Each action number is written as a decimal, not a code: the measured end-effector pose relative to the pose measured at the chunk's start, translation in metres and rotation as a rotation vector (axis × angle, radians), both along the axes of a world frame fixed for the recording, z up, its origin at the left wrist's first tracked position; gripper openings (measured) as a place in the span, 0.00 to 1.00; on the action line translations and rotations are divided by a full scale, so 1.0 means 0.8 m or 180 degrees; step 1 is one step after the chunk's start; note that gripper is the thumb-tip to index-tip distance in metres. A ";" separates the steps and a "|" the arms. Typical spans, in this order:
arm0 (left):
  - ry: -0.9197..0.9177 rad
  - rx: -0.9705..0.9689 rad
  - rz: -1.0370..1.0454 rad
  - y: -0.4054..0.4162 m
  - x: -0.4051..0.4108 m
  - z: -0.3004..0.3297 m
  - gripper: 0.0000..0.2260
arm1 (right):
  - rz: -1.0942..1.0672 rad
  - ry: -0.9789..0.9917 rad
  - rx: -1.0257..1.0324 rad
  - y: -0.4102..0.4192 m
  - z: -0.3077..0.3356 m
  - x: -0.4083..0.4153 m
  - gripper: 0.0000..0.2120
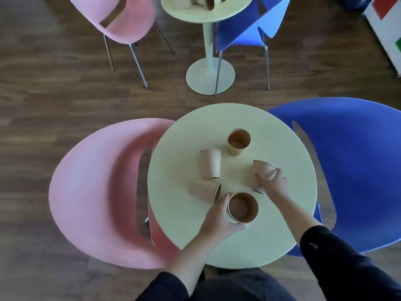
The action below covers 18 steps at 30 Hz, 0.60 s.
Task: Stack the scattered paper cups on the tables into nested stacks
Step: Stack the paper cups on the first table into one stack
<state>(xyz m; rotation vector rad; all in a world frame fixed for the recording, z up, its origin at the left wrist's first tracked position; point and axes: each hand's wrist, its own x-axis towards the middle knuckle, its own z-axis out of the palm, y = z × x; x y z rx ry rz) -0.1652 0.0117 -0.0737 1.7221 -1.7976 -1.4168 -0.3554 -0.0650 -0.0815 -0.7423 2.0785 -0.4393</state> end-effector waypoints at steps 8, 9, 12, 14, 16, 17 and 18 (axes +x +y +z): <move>0.0005 -0.0042 0.0008 0.000 -0.001 0.002 0.35 | -0.0235 -0.0161 -0.0248 0.002 -0.004 0.004 0.32; 0.0008 -0.0031 -0.0002 0.000 -0.001 0.002 0.35 | -0.0276 -0.0163 -0.0324 0.003 -0.003 0.003 0.33; -0.0013 -0.0024 -0.0005 0.000 -0.002 0.004 0.36 | -0.0390 -0.0156 -0.0613 0.010 0.004 -0.001 0.33; 0.0006 -0.0012 -0.0005 -0.001 -0.002 0.005 0.36 | -0.0470 -0.0181 -0.0827 0.014 0.012 -0.002 0.34; 0.0034 0.0012 -0.0001 0.000 -0.003 0.006 0.36 | -0.0528 -0.0253 -0.1055 0.020 0.022 -0.003 0.37; 0.0047 0.0018 -0.0004 0.000 -0.003 0.007 0.36 | -0.0555 -0.0264 -0.1192 0.023 0.030 -0.003 0.38; 0.0052 0.0023 -0.0017 -0.001 -0.004 0.009 0.35 | -0.0580 -0.0267 -0.1321 0.027 0.038 -0.003 0.39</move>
